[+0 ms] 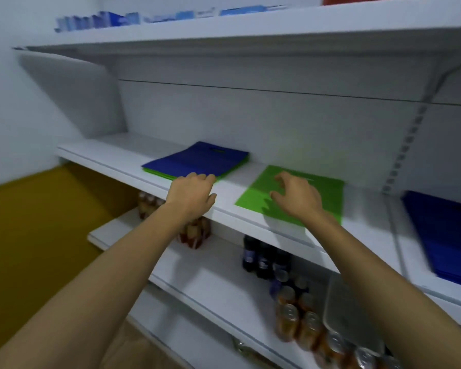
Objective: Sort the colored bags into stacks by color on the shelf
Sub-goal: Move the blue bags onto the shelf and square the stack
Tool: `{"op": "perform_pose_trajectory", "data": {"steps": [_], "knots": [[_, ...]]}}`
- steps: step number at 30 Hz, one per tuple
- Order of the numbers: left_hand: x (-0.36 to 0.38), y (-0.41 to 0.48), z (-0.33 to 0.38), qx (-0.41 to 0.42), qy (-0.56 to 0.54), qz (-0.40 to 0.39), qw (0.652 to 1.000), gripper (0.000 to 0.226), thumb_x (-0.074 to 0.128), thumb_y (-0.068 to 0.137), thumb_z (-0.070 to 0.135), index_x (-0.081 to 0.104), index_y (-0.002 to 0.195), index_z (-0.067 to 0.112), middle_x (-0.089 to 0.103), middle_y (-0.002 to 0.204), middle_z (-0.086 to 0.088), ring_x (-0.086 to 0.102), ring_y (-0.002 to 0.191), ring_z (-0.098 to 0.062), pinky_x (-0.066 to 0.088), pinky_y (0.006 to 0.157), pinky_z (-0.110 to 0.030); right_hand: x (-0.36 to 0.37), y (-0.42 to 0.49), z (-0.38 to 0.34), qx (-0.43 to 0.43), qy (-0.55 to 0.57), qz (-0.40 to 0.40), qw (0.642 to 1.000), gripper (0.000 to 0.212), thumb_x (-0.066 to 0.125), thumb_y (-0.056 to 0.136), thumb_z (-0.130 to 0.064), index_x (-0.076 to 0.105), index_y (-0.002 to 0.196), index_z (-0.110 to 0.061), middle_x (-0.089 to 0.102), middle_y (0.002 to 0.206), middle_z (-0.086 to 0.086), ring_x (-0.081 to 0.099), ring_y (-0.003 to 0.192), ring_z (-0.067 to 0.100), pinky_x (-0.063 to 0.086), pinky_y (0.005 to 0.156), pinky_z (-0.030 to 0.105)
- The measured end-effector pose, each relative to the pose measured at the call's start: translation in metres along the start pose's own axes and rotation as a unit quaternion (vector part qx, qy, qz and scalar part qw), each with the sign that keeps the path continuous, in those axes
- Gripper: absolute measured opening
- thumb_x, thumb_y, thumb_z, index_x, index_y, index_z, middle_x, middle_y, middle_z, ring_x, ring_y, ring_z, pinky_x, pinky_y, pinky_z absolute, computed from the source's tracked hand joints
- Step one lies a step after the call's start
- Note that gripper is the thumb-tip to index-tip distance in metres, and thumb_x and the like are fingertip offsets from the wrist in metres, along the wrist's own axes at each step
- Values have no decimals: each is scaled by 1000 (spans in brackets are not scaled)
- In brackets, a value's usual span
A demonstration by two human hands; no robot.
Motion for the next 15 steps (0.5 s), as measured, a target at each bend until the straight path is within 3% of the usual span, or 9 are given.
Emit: {"op": "perform_pose_trajectory", "data": {"steps": [7,15], "knots": [[35,-32,-129,-64,-67,0,996,43,42,96,40,45,135,23,61,122,2,55,112,-20,52,75,-36,71,21,-101,-22,74,-1,997,41,61,89,-35,54,126,-21,63,122,1,59,111,25,46,85,33],[75,6,-174,-72,-117,23,990,41,46,96,40,50,132,21,62,121,0,56,110,-21,51,74,-36,100,69,-127,6,105,7,994,39,63,88,-33,58,124,-19,64,123,0,60,111,23,49,88,36]]}}
Point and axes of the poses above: each hand's wrist, its own y-axis towards the middle knuckle, its own x-axis out of the palm, z = x × y, the point moved 1 cm from there along y, towards the middle knuckle
